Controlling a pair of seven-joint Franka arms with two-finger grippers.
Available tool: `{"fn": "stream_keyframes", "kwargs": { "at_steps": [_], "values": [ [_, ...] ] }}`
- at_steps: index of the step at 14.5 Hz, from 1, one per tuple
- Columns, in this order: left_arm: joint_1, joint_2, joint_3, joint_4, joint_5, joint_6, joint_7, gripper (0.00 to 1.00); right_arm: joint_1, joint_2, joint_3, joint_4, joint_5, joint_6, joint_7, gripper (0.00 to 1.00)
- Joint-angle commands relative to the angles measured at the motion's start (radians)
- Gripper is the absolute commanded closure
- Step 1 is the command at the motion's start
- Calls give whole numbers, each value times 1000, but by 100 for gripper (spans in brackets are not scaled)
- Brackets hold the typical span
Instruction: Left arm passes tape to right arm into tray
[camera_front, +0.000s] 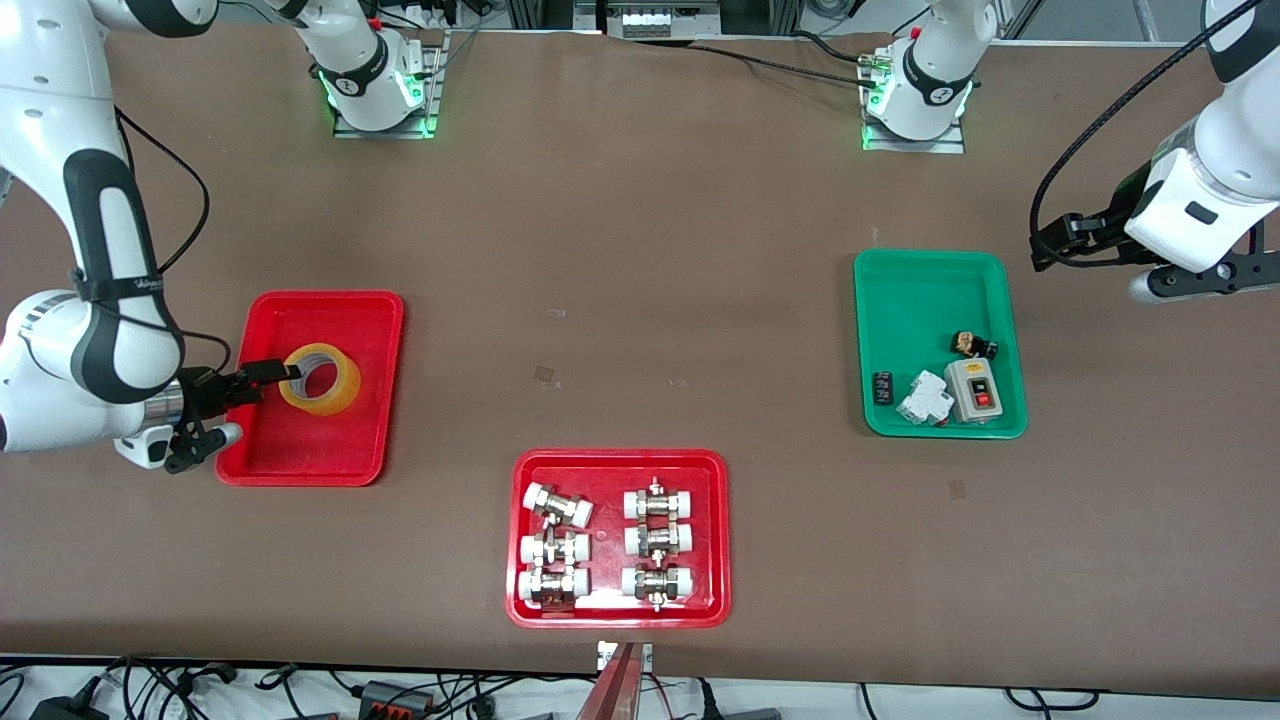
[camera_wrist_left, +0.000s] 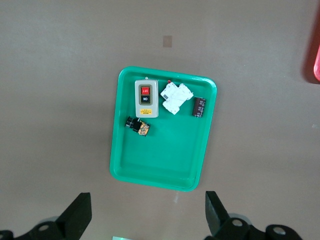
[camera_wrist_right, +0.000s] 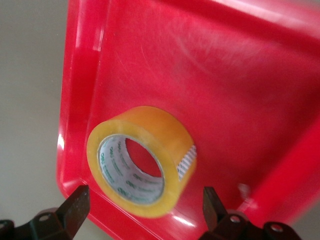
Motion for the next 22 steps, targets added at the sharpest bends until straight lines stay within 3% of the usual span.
{"fn": "stream_keyframes", "kwargs": {
  "at_steps": [1,2,5,8,13,18,22],
  "values": [
    [-69,-52,25,-12,19,-6,-11,0,80,-104,-6,39,-140,-15,150,0],
    [-108,-67,66,-37,21,-2,-11,0,90,-135,0,47,-189,-18,241,0],
    [-241,-79,220,-57,18,7,3,0,140,-221,3,49,-205,-122,567,0],
    [-225,-70,228,-83,10,50,110,0,144,-293,6,52,-198,-175,656,0],
    [-226,-73,217,-75,10,39,104,0,140,-308,-5,213,-208,-237,660,0],
    [-226,-73,219,-75,10,36,104,0,146,-351,-5,214,-205,-218,662,0],
    [-225,-73,225,-77,10,33,106,0,138,-390,-3,152,-208,-77,653,0]
  ]
}}
